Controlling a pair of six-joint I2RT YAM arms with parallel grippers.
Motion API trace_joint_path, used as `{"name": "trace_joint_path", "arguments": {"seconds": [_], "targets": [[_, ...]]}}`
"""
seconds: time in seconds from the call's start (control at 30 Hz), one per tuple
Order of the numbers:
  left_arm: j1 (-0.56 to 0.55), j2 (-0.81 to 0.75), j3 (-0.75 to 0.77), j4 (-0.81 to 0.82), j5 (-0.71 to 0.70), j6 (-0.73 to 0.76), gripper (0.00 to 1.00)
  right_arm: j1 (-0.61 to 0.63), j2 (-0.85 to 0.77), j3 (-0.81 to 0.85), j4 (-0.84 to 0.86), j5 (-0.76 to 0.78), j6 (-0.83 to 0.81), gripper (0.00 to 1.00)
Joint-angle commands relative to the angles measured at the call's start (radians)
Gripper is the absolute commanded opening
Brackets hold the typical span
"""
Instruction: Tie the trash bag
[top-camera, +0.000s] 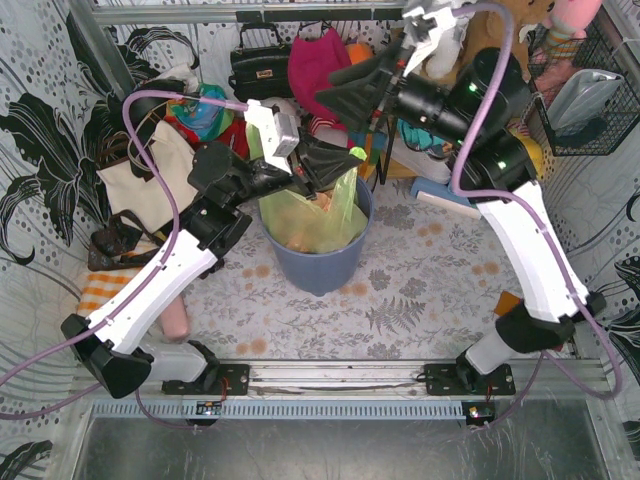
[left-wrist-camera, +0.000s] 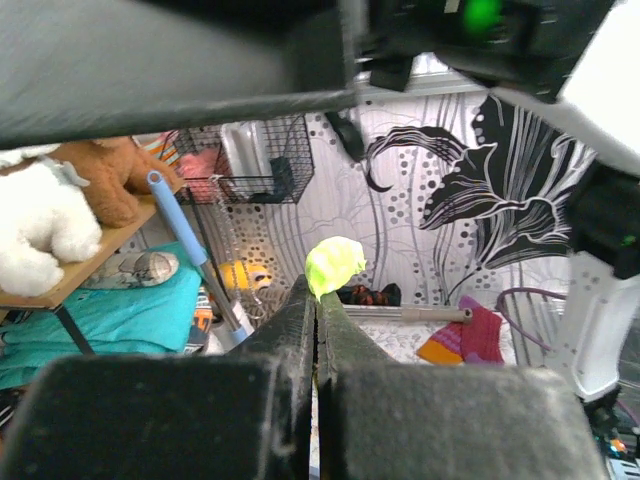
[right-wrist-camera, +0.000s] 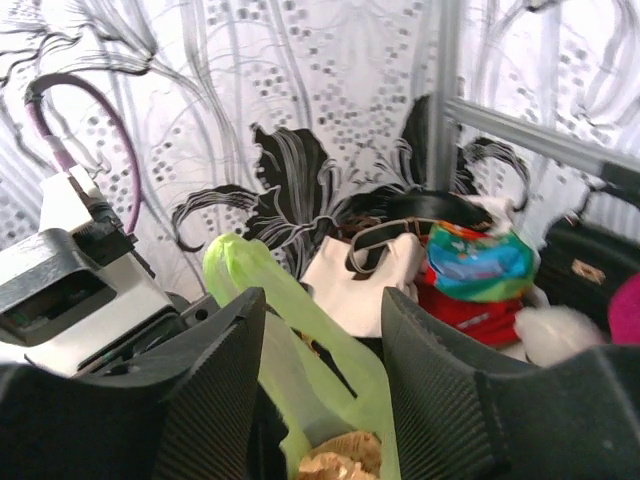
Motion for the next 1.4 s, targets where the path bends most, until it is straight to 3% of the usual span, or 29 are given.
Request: {"name": "trace_joint_path", "arguments": {"seconds": [0.0, 0.2, 0.53, 0.9, 1.13, 1.37], "targets": [[-0.001, -0.026, -0.004, 0.059, 0.073, -0.032, 0.0, 0.002, 0.139, 0.187, 0.0, -0.268, -0.05, 0.52], [-0.003, -0.029, -0.005, 0.062, 0.126, -0.059, 0.0, 0.004, 0.338, 0.424, -0.015, -0.462, -0.024, 0.56], [-0.004, -0.021, 0.001, 0.063, 0.228, -0.105, 0.0, 0.013, 0.443, 0.446, 0.134, -0.608, 0.05, 0.66], [-0.01, -0.04, -0.012, 0.07, 0.301, -0.148, 0.0, 0.093, 0.484, 0.443, 0.225, -0.656, 0.107, 0.68], [-0.009, -0.042, -0.016, 0.073, 0.322, -0.159, 0.0, 0.112, 0.474, 0.402, 0.286, -0.633, 0.123, 0.6], [-0.01, -0.039, -0.014, 0.076, 0.336, -0.168, 0.0, 0.112, 0.478, 0.385, 0.433, -0.664, 0.227, 0.45]]}}
